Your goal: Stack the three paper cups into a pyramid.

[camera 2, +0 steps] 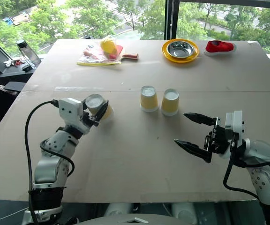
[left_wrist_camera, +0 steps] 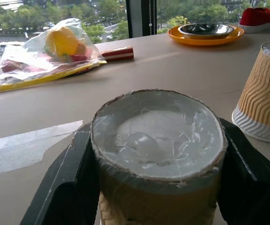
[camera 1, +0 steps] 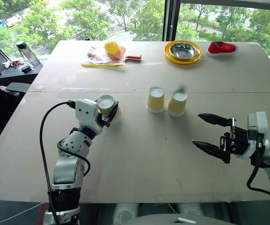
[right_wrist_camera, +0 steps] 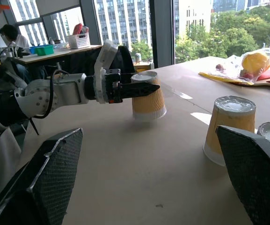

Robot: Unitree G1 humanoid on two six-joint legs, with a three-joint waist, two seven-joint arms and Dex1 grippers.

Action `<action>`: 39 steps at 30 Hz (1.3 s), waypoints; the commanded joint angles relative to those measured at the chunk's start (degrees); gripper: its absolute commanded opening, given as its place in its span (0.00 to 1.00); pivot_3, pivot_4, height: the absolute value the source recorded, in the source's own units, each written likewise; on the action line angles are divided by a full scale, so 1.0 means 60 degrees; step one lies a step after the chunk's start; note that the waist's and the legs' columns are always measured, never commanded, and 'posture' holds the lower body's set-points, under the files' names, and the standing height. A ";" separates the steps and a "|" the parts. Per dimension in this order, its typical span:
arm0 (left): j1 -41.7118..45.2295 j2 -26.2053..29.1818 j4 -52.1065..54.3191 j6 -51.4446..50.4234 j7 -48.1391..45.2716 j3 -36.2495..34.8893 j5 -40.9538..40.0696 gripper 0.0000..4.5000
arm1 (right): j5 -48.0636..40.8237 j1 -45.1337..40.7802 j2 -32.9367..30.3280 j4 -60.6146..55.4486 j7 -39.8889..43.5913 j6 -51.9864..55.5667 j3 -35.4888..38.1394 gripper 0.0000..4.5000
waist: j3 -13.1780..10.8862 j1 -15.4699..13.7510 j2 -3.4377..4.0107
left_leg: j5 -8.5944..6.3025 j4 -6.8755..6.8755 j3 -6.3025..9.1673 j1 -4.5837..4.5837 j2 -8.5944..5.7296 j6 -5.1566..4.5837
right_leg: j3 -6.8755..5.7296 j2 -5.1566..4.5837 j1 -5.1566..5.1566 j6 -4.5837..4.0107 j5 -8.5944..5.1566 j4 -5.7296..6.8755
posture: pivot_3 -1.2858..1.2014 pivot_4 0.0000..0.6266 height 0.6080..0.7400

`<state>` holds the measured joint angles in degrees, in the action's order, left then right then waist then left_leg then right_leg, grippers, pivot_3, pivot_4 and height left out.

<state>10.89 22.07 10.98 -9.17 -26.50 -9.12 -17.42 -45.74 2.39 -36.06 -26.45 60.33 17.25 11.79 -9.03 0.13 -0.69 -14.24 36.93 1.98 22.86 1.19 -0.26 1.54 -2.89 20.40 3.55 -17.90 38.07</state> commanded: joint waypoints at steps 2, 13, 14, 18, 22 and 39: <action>0.1689 0.0683 -0.0052 -0.0679 -0.1536 0.0243 -0.1025 0.55 | -0.0244 -0.0124 -0.0139 -0.0068 -0.0034 -0.0119 0.0603 1.00 | 0.0000 -0.0013 0.0000 | 0.0000 0.0008 -0.0001 0.0000 -0.0008 0.0000 | -0.0001 0.0001 -0.0005 0.0000 0.0000 -0.0002 | 0.52 0.24 1.00; 0.6948 -0.0416 -0.3783 -0.2176 -0.4316 0.2219 -0.1268 0.55 | -0.0293 -0.0350 0.0324 -0.0229 -0.1695 0.0102 0.1120 1.00 | -0.0008 -0.0016 -0.0005 | 0.0018 0.0024 0.0003 0.0008 -0.0031 0.0031 | -0.0022 0.0006 -0.0019 0.0005 -0.0003 -0.0011 | 0.52 0.24 1.00; 0.7128 -0.0531 -0.4120 -0.2050 -0.4474 0.2316 -0.1152 0.55 | -0.0282 -0.0332 0.0357 -0.0314 -0.1797 0.0090 0.1109 1.00 | -0.0009 0.0003 -0.0005 | 0.0019 0.0022 0.0003 0.0010 -0.0031 0.0032 | -0.0026 0.0006 -0.0017 0.0005 -0.0003 -0.0010 | 0.52 0.24 1.00; 0.7696 -0.0866 -0.5795 -0.1177 -0.4683 0.2436 -0.0561 0.55 | -0.0177 -0.0011 0.0341 -0.0604 -0.2173 0.0139 0.1279 1.00 | -0.0011 0.0106 -0.0002 | 0.0018 0.0023 0.0002 0.0016 -0.0030 0.0031 | -0.0023 0.0009 -0.0010 0.0005 -0.0003 -0.0008 | 0.52 0.24 1.00; 0.8069 -0.1240 -0.7155 -0.0296 -0.4627 0.2316 -0.0223 0.55 | -0.0512 0.0317 0.0357 -0.0940 -0.2403 0.0201 0.1619 1.00 | -0.0012 0.0070 -0.0004 | 0.0001 0.0023 0.0007 0.0014 -0.0031 0.0001 | -0.0014 0.0006 -0.0009 0.0006 -0.0004 -0.0007 | 0.52 0.24 1.00; 0.8396 -0.1658 -0.8292 0.0620 -0.5042 0.2223 0.0377 0.66 | -0.0471 0.0461 0.0208 -0.1185 -0.2737 0.0209 0.1658 1.00 | -0.0012 0.0068 -0.0004 | 0.0000 0.0032 0.0002 0.0023 -0.0034 -0.0001 | -0.0029 0.0005 -0.0011 0.0006 -0.0003 -0.0004 | 0.52 0.24 1.00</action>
<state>59.64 12.11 -38.91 -5.85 -56.48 4.66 -15.72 -47.82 5.70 -34.16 -31.46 43.98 18.90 20.31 -9.10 0.54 -0.71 -14.24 37.13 2.00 22.99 0.99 -0.26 1.37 -2.85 20.34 3.59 -17.92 38.04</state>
